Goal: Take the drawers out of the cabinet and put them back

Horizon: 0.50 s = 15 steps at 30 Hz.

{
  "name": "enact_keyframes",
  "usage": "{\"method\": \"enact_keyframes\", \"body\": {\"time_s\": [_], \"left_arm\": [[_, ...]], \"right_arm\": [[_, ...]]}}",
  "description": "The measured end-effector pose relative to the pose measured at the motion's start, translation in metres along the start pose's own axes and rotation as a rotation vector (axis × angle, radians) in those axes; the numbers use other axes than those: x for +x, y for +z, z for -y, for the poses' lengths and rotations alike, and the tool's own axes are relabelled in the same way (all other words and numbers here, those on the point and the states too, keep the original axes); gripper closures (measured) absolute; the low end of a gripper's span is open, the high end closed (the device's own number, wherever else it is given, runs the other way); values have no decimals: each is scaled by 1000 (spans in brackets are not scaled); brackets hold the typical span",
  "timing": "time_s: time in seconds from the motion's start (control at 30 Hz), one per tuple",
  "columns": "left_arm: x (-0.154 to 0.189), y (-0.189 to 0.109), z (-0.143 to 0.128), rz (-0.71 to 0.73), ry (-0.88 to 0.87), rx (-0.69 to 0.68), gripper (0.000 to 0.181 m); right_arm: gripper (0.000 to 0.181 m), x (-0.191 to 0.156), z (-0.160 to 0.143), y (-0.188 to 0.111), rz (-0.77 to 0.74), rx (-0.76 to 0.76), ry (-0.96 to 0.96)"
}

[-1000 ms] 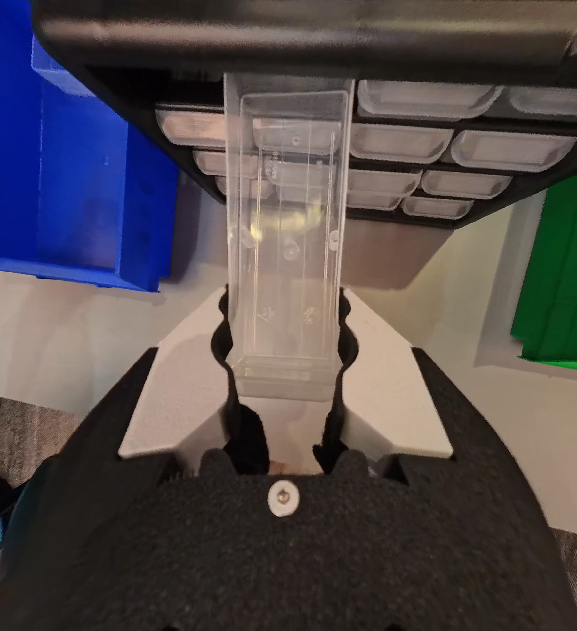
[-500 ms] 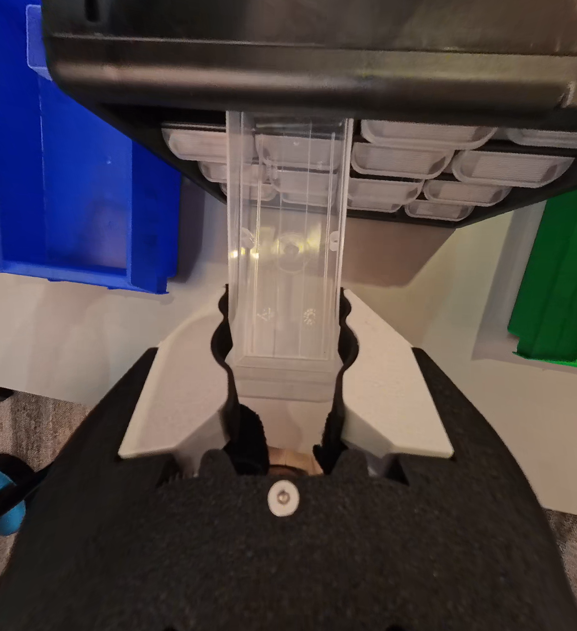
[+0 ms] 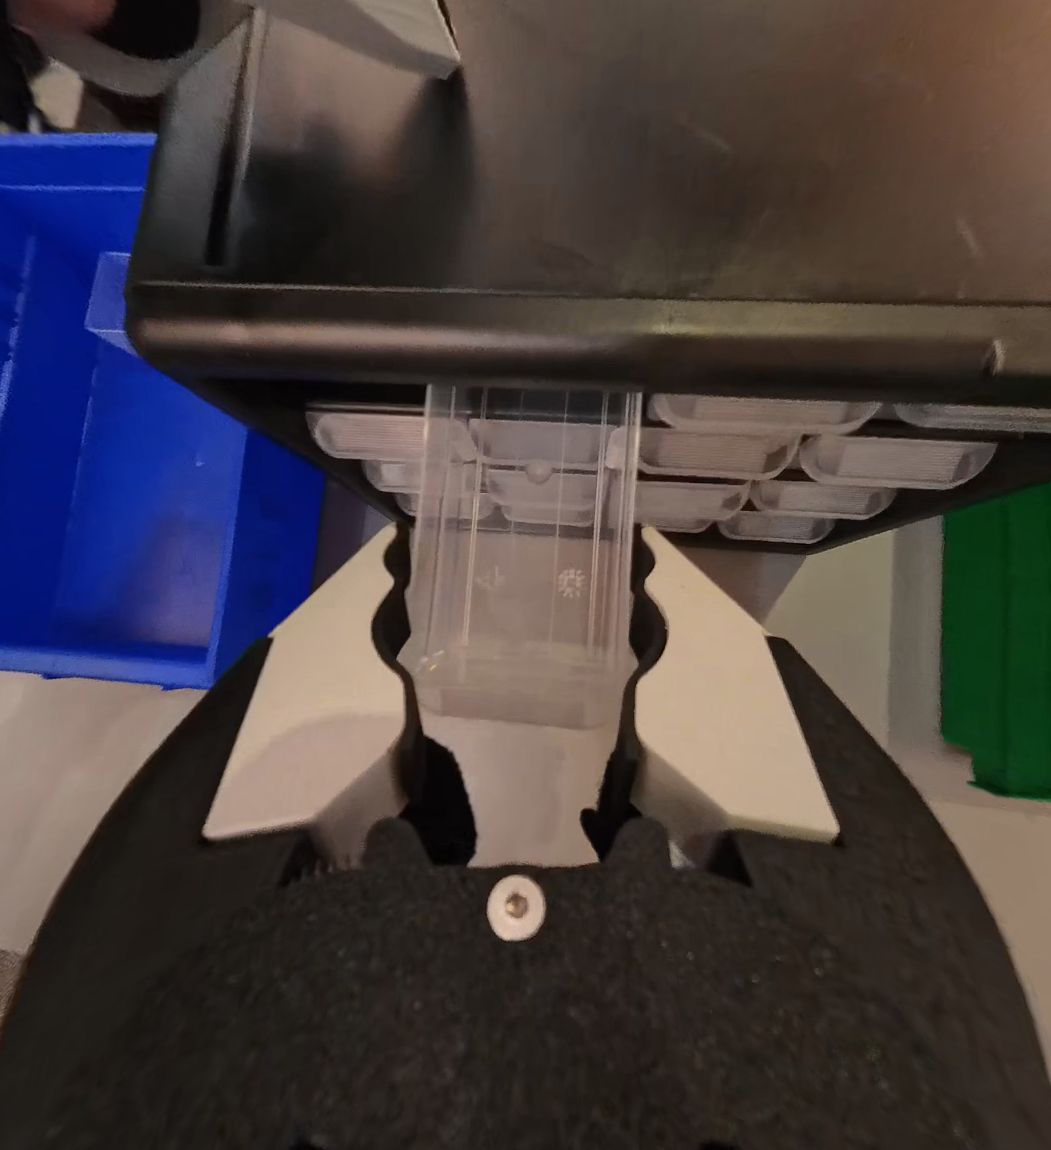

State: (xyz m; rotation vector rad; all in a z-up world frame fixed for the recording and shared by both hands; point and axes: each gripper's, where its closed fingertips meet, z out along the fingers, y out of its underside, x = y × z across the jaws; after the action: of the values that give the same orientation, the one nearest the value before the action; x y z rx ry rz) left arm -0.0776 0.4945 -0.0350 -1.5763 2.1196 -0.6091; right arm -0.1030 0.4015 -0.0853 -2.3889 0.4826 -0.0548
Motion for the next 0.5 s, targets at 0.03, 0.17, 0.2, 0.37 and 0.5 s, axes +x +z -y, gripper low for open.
{"method": "enact_keyframes", "body": {"time_s": [0.03,0.17,0.2,0.37,0.5], "left_arm": [[0,0,0,-6,-2,2,181],[-1,0,0,-25,-6,9,181],[-1,0,0,-26,-4,10,181],[0,0,0,7,24,8,181],[0,0,-1,18,36,-7,181]], "right_arm": [[107,-2,-1,-5,21,20,7],[107,4,0,-44,39,208,-14],[111,6,-2,-55,48,276,-25],[154,9,-35,-65,48,665,-43],[158,3,-35,-31,50,705,-1]]}}
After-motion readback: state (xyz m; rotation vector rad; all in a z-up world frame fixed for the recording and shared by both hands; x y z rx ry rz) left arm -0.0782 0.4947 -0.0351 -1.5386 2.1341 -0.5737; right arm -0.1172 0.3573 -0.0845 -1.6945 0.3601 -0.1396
